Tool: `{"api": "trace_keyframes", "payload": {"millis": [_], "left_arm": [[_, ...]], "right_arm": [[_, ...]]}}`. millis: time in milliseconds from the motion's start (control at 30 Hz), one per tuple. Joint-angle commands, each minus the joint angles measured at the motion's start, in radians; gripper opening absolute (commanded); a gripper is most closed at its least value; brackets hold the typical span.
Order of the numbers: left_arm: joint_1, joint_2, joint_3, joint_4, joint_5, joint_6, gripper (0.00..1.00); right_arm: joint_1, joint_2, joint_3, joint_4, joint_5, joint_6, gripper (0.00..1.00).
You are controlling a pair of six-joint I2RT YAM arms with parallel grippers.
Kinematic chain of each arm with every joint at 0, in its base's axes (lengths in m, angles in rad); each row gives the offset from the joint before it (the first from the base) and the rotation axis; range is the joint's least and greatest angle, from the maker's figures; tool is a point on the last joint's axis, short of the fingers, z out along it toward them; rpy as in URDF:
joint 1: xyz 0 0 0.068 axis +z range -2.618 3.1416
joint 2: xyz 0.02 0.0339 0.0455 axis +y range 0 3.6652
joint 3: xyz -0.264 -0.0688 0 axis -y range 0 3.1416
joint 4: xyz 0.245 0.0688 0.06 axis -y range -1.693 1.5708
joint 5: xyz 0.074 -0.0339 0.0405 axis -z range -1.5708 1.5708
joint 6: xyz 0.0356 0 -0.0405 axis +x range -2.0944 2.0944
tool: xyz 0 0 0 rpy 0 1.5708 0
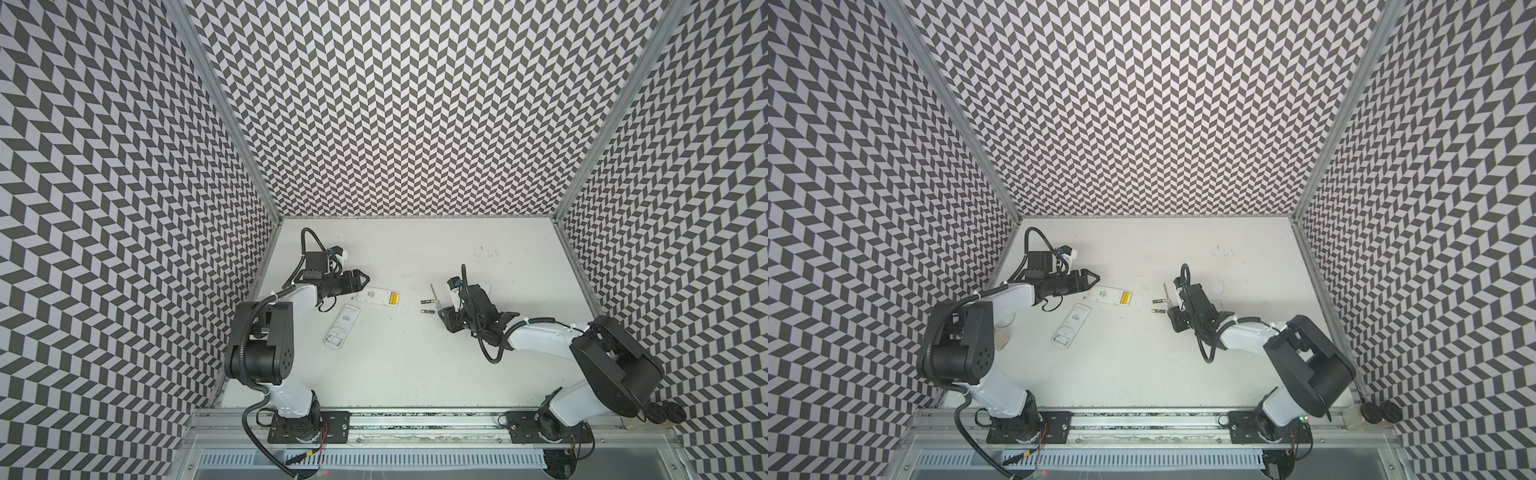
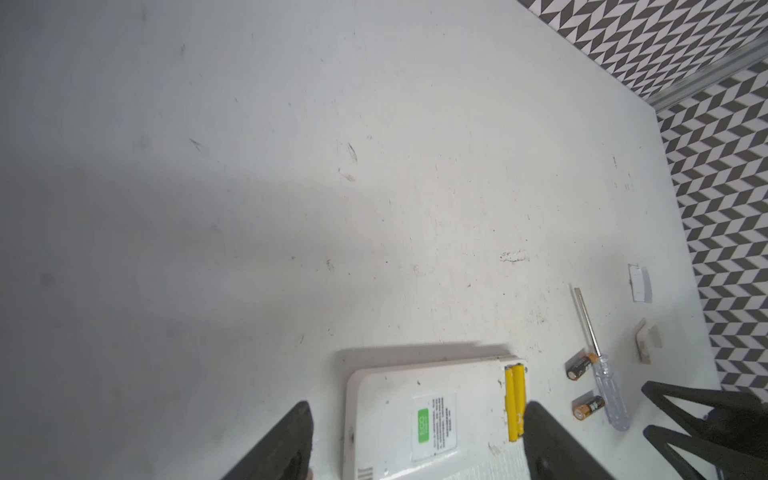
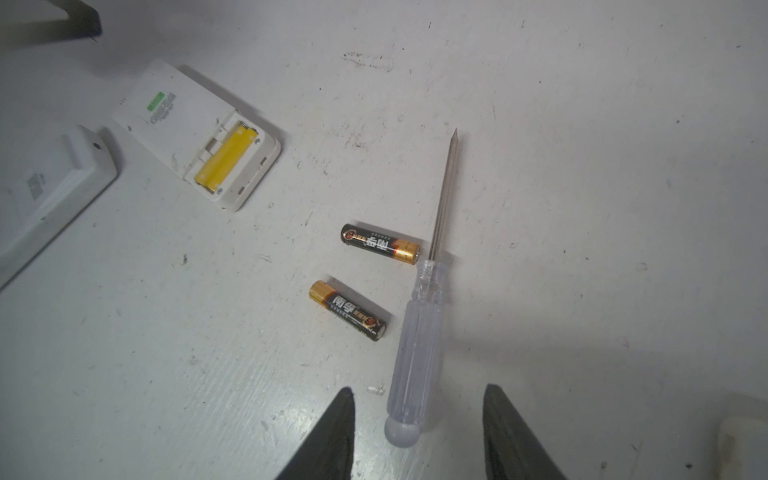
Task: Unload the batteries from the remote control
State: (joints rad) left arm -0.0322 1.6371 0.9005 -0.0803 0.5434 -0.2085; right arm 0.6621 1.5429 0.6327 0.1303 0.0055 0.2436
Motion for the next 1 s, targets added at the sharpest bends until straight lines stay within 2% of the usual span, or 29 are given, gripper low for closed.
{"api": "trace_keyframes", "payload": {"millis": [0, 133, 233, 300, 400, 500, 600, 833, 967], "left_arm": [[0.002, -0.078, 0.104, -0.072, -0.088, 0.138, 0.85], [-0.008, -0.127, 0.218, -0.113, -0.182, 0.245, 0.94], [-0.012, -0.178, 0.251, -0.079, -0.193, 0.276, 0.96], [-0.015, -0.201, 0.269, -0.075, -0.198, 0.262, 0.97], [-0.015, -0.189, 0.306, -0.107, -0.198, 0.209, 0.99], [-0.014, -0.156, 0.281, -0.098, -0.117, 0.146, 1.00], [0.003, -0.147, 0.181, -0.004, 0.050, 0.071, 1.00], [0.058, -0.182, 0.107, -0.033, 0.210, 0.153, 1.00], [0.043, -0.242, 0.154, -0.227, 0.167, 0.344, 1.00]], "right_arm": [[0.017, 0.029, -0.004, -0.001, -0.009, -0.021, 0.48], [0.024, 0.072, 0.023, -0.043, 0.019, -0.006, 0.47], [0.024, 0.099, 0.036, -0.079, -0.001, 0.004, 0.42], [0.022, 0.120, 0.055, -0.113, -0.005, -0.009, 0.38], [0.009, 0.134, 0.103, -0.164, 0.052, -0.024, 0.29], [-0.012, 0.139, 0.127, -0.144, 0.088, -0.043, 0.17], [-0.022, 0.165, 0.176, -0.164, 0.103, -0.050, 0.11], [-0.092, 0.087, 0.226, -0.155, 0.057, -0.126, 0.07], [-0.105, 0.005, 0.215, -0.127, 0.023, -0.149, 0.06]]}}
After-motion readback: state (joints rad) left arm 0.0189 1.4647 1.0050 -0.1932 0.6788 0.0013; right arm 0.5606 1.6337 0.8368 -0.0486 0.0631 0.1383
